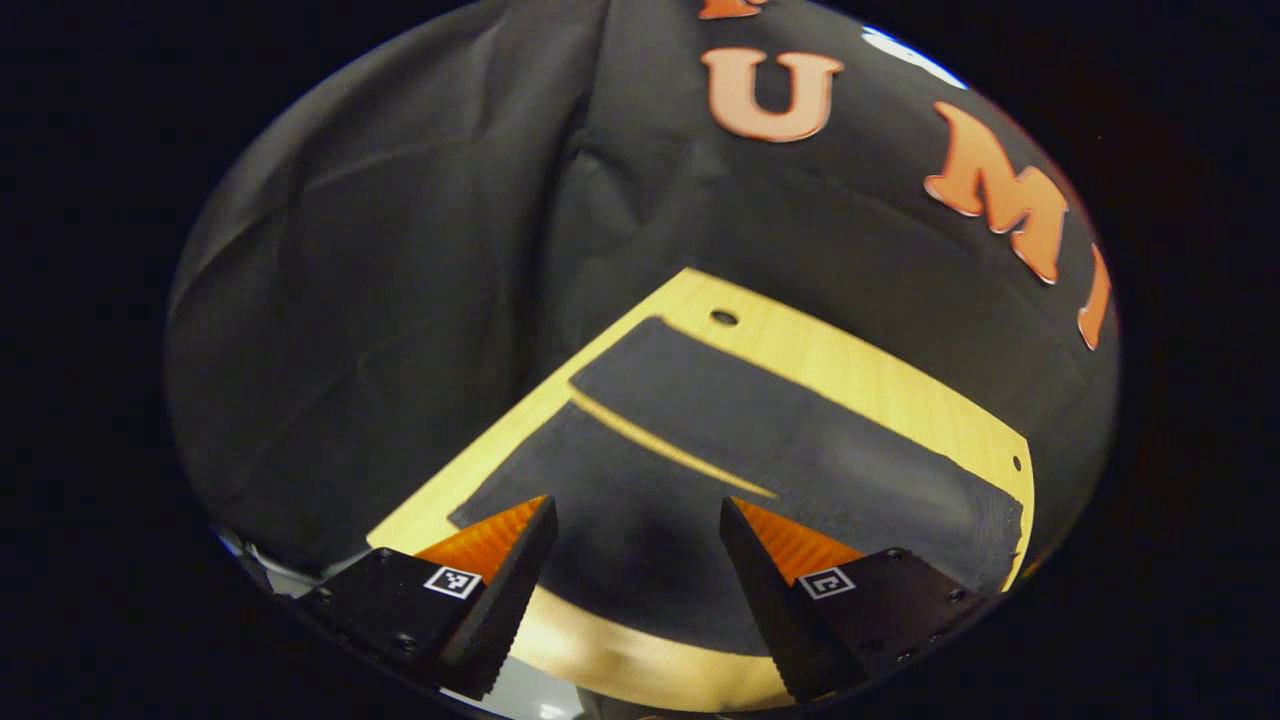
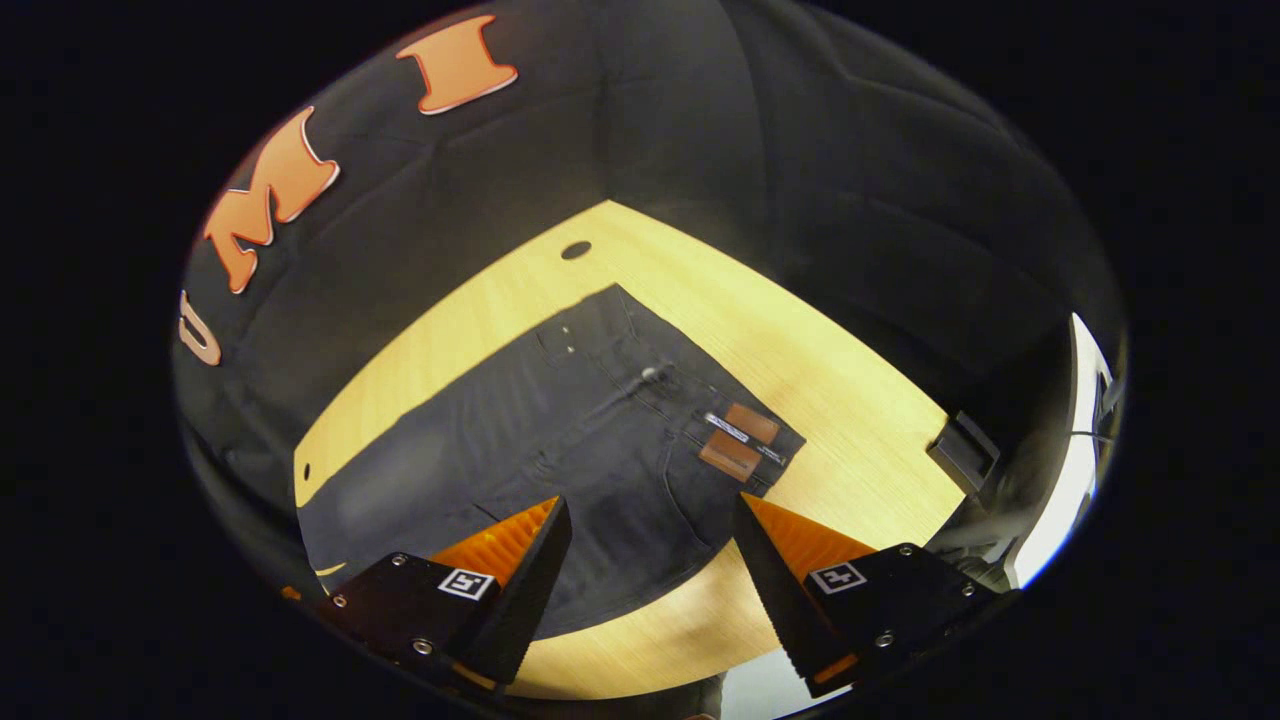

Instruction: Grasp the waist and the cuffs of the jeans and fold them to make the two legs overlap; first hold the waist and fold one-third of the jeans toward the cuffs, then hold the cuffs and fold the remaining one-third in the same direction to finish folding.

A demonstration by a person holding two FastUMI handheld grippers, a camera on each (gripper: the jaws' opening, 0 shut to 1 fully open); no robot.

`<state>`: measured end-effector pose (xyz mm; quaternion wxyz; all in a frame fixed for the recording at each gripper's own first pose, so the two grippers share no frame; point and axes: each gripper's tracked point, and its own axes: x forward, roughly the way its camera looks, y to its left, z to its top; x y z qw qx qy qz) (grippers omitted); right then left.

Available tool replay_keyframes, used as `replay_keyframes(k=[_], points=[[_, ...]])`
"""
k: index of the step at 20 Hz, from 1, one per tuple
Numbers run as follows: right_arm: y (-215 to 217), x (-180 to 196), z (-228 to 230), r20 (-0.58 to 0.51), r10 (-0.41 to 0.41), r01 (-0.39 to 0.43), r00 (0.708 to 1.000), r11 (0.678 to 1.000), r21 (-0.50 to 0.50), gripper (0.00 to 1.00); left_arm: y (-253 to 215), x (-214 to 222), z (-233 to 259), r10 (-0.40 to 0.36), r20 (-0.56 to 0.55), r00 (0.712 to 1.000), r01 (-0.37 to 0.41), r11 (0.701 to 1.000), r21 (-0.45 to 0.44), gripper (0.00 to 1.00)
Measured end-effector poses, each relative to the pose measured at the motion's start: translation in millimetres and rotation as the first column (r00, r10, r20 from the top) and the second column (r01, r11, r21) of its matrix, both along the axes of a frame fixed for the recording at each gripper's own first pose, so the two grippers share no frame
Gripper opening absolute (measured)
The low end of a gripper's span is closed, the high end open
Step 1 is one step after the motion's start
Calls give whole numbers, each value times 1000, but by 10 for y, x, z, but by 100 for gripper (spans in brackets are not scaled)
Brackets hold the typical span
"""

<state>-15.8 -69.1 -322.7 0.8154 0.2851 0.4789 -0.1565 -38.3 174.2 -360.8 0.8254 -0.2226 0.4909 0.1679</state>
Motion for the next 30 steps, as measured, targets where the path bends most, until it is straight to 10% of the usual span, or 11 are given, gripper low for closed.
replay_keyframes(k=[9, 18, 24, 28, 30], points=[[-42, 33, -469, -175, -16, 24, 984, 999, 42, 99, 164, -542, -825, 258, -441, 860, -380, 900, -214, 96], [-223, -97, -902, -332, -79, 98, 940, 994, 39, 99, 353, -635, -1141, 347, -644, 681, -521, 848, -93, 88], [-238, -123, -1031, -404, -123, 157, 906, 986, 52, 98, 324, -532, -1039, 359, -662, 658, -549, 830, -96, 64], [-145, -71, -1025, -420, -152, 217, 895, 970, 111, 68, 220, -356, -1099, 312, -651, 692, -506, 853, -129, 10], [-91, 7, -1065, -392, -206, 295, 896, 938, 182, 36, 217, -354, -1116, 278, -614, 739, -466, 869, -167, 7]])
